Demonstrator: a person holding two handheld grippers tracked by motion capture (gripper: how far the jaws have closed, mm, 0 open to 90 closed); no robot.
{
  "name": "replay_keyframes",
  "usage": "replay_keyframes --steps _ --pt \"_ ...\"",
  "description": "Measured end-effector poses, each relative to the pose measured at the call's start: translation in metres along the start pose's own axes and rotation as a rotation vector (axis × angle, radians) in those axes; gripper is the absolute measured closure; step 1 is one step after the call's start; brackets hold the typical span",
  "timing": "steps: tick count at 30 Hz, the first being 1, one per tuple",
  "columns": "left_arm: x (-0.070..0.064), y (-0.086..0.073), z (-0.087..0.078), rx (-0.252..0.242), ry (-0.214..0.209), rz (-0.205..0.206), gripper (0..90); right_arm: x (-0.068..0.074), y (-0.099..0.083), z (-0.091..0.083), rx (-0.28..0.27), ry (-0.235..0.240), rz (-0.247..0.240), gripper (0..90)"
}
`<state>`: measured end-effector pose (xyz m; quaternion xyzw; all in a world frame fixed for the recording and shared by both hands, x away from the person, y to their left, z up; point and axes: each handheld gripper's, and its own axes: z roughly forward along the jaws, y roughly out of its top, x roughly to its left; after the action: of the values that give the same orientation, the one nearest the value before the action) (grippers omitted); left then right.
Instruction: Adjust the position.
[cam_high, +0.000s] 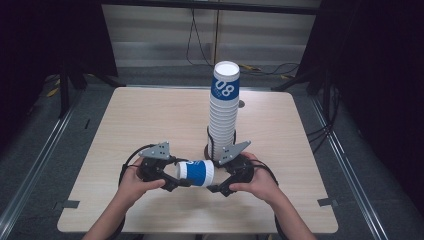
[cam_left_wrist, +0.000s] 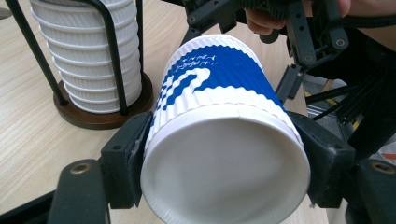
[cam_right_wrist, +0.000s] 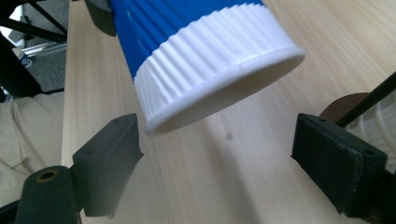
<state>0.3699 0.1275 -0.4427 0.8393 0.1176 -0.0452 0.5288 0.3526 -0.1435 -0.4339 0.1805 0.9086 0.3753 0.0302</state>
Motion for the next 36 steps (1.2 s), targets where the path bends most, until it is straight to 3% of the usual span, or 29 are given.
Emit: replay_keyframes --steps 14,20,36 --pt "0.0000 -0.0018 0.0036 0.010 0.000 0.005 28.5 -0.0017 -0.0014 0.0024 -0.006 -0.006 -0.005 13.5" --pt "0.0015 -0.0041 0.0029 -0.016 -0.005 -0.010 28.5 -0.0017 -0.0010 0.0002 -0.028 -0.018 -0.019 13.0" --pt "0.0009 -0.0043 0.0048 -0.028 -0.022 -0.013 28.6 -0.0039 -0.0025 0.0035 -0.078 0.026 -0.018 10.5"
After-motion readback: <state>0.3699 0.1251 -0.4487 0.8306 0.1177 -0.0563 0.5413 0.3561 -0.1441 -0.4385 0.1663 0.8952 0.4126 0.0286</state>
